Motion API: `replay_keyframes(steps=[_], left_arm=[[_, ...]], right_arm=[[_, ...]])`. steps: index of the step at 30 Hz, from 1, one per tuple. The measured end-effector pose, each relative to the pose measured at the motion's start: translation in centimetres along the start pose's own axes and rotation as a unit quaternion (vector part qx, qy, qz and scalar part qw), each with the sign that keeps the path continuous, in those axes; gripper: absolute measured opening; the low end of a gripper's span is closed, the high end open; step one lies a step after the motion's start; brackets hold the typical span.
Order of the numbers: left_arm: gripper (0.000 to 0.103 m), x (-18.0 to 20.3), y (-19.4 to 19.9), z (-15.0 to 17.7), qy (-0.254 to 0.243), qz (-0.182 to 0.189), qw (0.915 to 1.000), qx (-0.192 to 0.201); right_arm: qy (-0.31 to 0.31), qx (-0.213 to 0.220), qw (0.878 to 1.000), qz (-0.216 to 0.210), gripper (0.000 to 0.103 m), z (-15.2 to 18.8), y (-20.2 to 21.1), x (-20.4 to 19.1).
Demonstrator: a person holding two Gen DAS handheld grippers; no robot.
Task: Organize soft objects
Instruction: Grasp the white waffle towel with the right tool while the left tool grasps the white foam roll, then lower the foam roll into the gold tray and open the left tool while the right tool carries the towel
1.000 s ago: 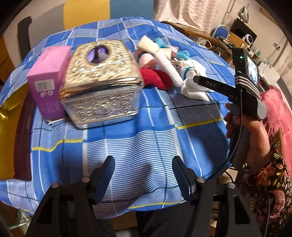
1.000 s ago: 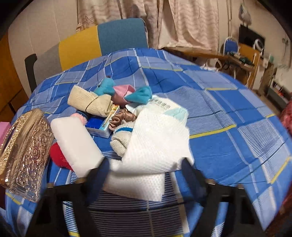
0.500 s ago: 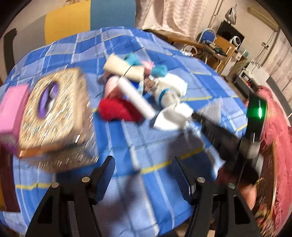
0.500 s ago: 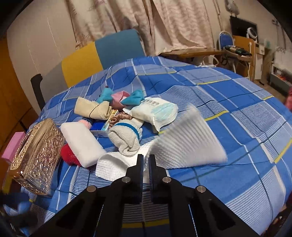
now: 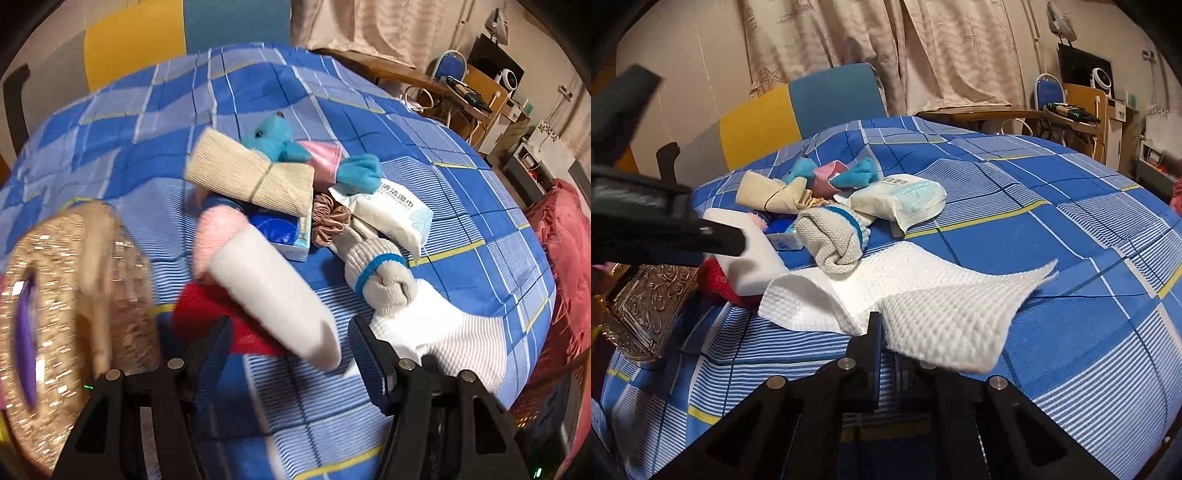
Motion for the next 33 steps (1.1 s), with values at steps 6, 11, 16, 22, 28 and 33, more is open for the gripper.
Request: replay_keyframes(steps=[6,11,16,22,28,33], left_arm=[[0.049,0.3,-2.7,-0.2,-0.001,-0.024,0.9997,-0.005],[0.032,0.7,-2.2,-0.1,-0.017,-0.025,0.9993,0.021],[0.031,-0.3,0.3,-0.2,-0.009,-0.015,0.9987,0.047],[0.031,-1.9,4.6,0.2,-0.005,0.011,0.9967,0.08],[0.031,-5.0,9.2,1.4,-0.015,0.021,0.9932,0.114],[0.031,-8.9,12.2,2.6,0.0,0.025,0.9913,0.129]], right_arm=[[-0.006,0.007,1.0,-0.009,0.005,0.1,-0.1,0.2],[-0.007,0.012,1.0,-0.014,0.005,0.2,-0.1,0.1],[-0.003,0.012,1.0,-0.01,0.005,0.2,-0.2,0.0],[0.002,0.002,1.0,-0.007,0.01,0.1,0.0,-0.1],[0.044,0.006,0.999,0.03,0.102,-1.1,1.2,-1.7],[0.088,0.009,0.995,0.054,0.103,-3.2,0.9,-4.0]])
Point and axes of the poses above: each gripper's, at about its wrist camera, not at the fingertips, and y roughly against the way its jaws point, x to its right, z to its underside, the point moved 7 cm from there along -y, roughly the way its jaws point, and after that the axes turned 9 degrees about -z, right-handed, at the moved point
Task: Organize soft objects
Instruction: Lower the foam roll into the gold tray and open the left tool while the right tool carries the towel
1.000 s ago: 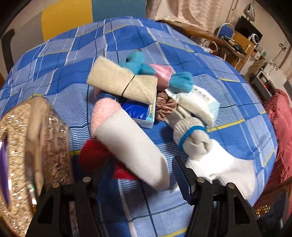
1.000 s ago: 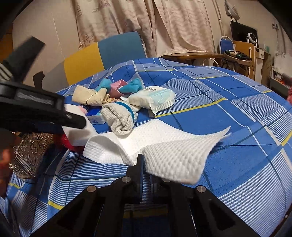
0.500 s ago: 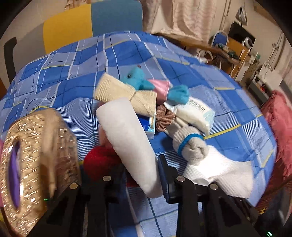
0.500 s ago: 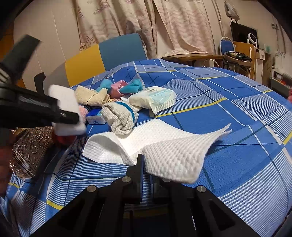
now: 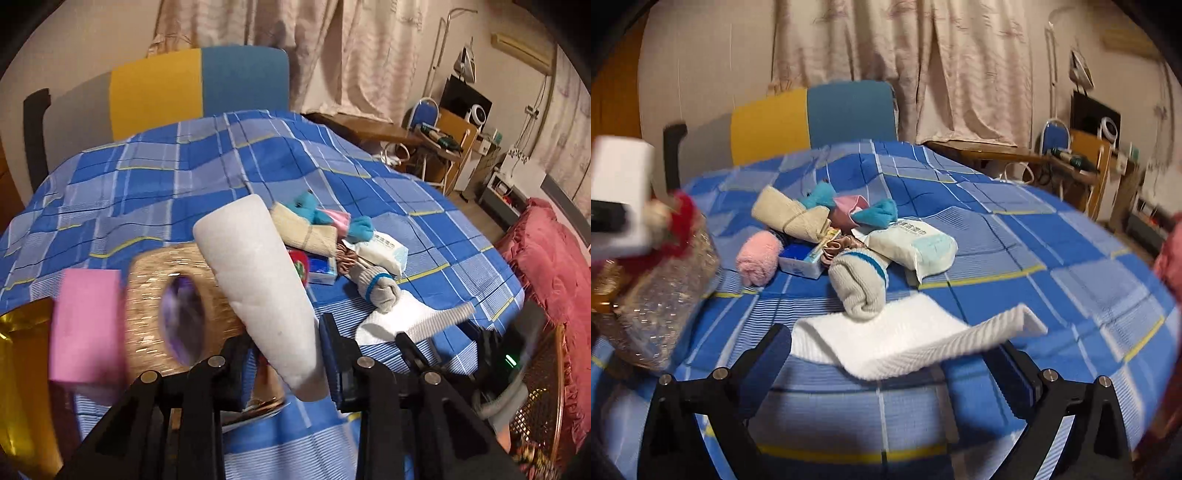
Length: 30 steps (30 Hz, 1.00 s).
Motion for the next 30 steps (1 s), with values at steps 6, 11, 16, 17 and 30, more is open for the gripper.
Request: replay_keyframes(steps=[6,11,16,17,30], left_arm=[[0.031,-6.6,2.5,0.7,0.027,-0.031,0.9991,0.006],[0.031,-13.4,3.5,1.8,0.063,-0.063,0.996,0.008],[0.031,-19.3,4.6,2.5,0.102,-0.092,0.9903,0.02],[0.031,-20.6,4.7,2.8,0.114,-0.095,0.9888,0.018],[0.03,-30.3,2.4,7.0,0.22,-0.1,0.9702,-0.015]], right_arm=[[-0.018,-0.132,0.991,0.025,0.101,1.4,-5.5,0.1],[-0.038,-0.122,0.991,0.031,0.075,1.5,-6.0,0.2],[-0.036,-0.118,0.992,0.03,0.03,0.8,-5.9,0.0],[-0.04,-0.119,0.992,0.027,0.027,0.6,-6.0,0.0],[-0.108,-0.092,0.99,0.014,0.013,0.7,-2.4,0.2]])
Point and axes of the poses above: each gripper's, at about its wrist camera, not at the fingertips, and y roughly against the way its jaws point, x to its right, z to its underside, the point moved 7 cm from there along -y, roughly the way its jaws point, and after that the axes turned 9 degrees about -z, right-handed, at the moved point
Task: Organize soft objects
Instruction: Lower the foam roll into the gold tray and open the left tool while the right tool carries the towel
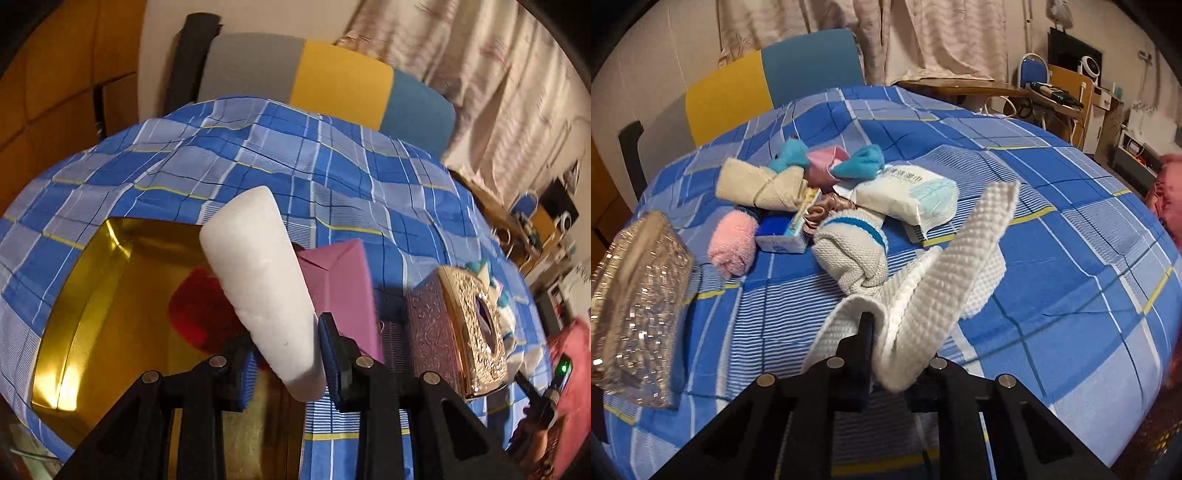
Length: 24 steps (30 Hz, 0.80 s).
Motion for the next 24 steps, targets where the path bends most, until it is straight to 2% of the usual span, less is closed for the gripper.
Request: replay_keyframes(steps=[6,14,19,21,22,24], left_arm=[[0.03,-3.5,-1.6,-0.7,0.019,-0.031,0.9993,-0.001],[0.032,-6.9,-7.6,-1.6,0.004,-0.077,0.9962,-0.041],[0.033,-8.7,-10.5,-1.5,-0.005,-0.128,0.9882,-0.084],[0.036,-9.0,-10.7,-1.6,0.014,-0.108,0.9897,-0.094],[0.037,-9.2,-10.4,-1.7,0.031,-0.083,0.9916,-0.094],[0.042,-9.7,-9.4,-2.2,0.06,-0.059,0.9929,-0.084]], right_arm=[[0.0,0.025,1.0,-0.011,0.013,-0.4,2.9,-0.7],[0.011,0.04,0.999,-0.017,0.013,0.2,5.1,-2.2],[0.003,0.045,0.999,-0.016,0.013,0.3,6.1,-2.4],[-0.002,0.049,0.999,-0.018,0.013,0.2,6.5,-2.5],[-0.003,0.053,0.998,-0.019,0.013,0.0,6.9,-2.7],[0.0,0.061,0.998,-0.021,0.013,-0.4,7.5,-3.1]])
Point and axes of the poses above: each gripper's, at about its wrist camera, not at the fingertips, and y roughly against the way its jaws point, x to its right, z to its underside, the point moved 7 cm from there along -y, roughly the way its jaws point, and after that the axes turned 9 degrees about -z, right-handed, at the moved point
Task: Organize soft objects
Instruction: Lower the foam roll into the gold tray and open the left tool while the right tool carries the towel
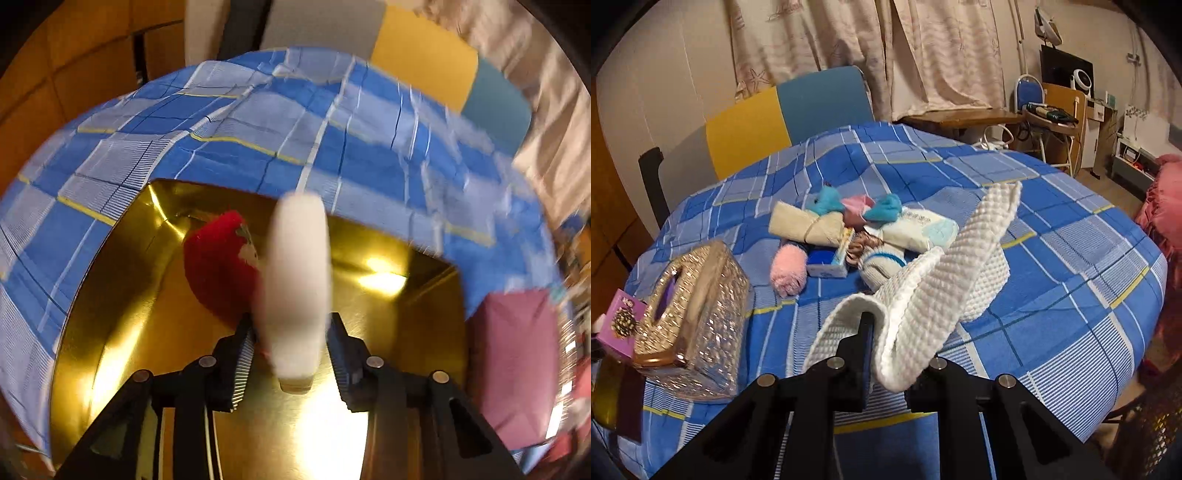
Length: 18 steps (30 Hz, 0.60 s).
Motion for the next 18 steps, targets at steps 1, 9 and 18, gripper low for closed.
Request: replay_keyframes(steps=[1,9,18], left_arm=[[0.043,-0.5,0.6,-0.3,0.015,0.007,0.9998,0.007],[0.044,-3.0,3.6,-0.8,0.045,0.002,0.9981,0.042],[0.044,-5.4,5.6,1.9,0.086,-0.055,0.9916,0.08]], right_arm=[[0.002,0.003,1.0,-0.001,0.013,-0.2,0.2,-0.3],[0.014,0.011,1.0,-0.02,0.013,-0.7,0.4,-2.9],[0.037,0.031,0.997,-0.059,0.013,-1.6,2.3,-6.9]])
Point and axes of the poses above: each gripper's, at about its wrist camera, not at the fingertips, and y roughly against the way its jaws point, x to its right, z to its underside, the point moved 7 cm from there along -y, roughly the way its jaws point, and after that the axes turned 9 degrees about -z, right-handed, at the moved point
